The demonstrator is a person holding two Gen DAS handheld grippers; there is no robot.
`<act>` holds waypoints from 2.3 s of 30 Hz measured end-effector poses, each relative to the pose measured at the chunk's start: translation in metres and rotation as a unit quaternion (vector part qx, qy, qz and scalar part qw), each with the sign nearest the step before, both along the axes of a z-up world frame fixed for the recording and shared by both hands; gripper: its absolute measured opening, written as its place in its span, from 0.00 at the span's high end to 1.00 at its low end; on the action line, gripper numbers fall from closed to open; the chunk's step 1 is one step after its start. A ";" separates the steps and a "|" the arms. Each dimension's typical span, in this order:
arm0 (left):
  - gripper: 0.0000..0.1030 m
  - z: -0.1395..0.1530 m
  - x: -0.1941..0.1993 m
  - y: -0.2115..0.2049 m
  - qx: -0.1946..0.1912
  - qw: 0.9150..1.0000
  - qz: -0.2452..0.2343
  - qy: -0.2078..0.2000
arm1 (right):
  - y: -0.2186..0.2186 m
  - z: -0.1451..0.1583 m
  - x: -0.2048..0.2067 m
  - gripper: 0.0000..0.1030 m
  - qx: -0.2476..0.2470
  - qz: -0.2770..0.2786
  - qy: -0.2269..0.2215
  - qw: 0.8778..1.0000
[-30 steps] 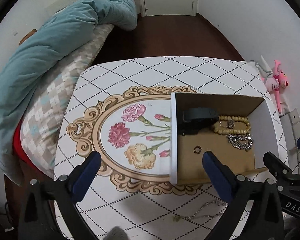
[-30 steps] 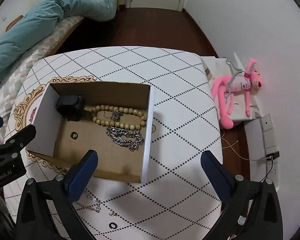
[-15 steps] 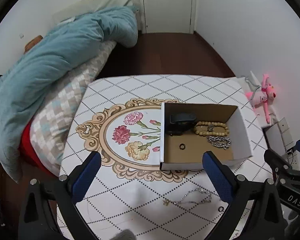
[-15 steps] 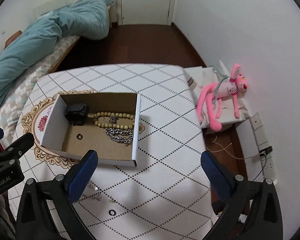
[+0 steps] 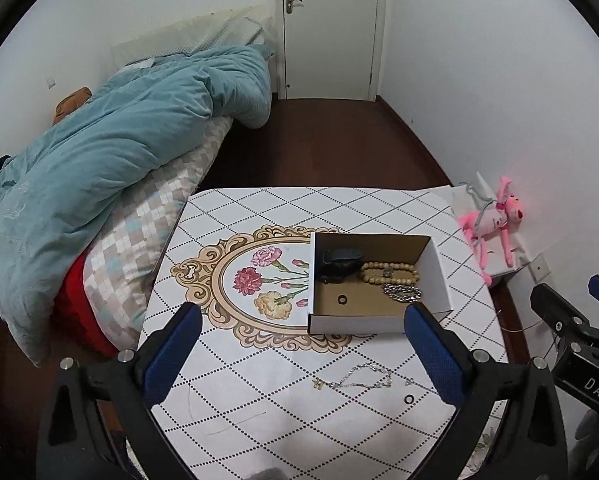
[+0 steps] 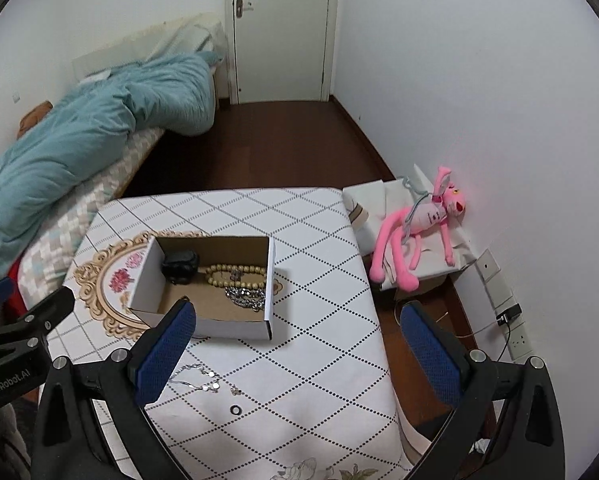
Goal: Organize jewelry
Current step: 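Grasp a small black ring with the right tool while the left tool grasps a small gold earring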
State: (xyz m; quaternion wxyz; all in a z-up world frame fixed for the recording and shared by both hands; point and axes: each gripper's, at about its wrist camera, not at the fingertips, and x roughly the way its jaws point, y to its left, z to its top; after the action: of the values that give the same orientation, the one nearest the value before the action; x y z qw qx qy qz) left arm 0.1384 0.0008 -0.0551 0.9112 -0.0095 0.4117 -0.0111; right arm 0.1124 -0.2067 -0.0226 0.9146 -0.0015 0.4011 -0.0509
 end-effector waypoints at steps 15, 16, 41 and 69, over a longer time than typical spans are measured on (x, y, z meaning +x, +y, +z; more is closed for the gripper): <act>0.00 -0.083 -0.001 0.016 0.040 0.994 0.032 0.097 | 0.000 -0.099 -0.002 0.01 0.062 0.013 0.117 0.991; 0.00 -0.094 -0.002 0.018 0.046 0.992 0.034 0.109 | 0.002 -0.116 -0.001 0.03 0.069 0.018 0.130 0.989; 0.03 -0.183 0.000 0.018 0.031 0.986 -0.013 0.163 | 0.032 -0.204 -0.016 0.87 0.053 0.035 0.136 0.989; 0.89 -0.169 -0.001 0.010 -0.022 0.988 -0.053 0.141 | -0.007 -0.175 -0.014 0.87 0.114 -0.002 0.109 0.987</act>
State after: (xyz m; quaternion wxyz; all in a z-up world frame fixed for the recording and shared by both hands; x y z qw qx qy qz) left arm 0.1377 0.0104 -0.2239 0.8418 -0.0092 0.5354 -0.0674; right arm 0.0980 -0.2135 -0.1975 0.8594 0.0974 0.5020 -0.0060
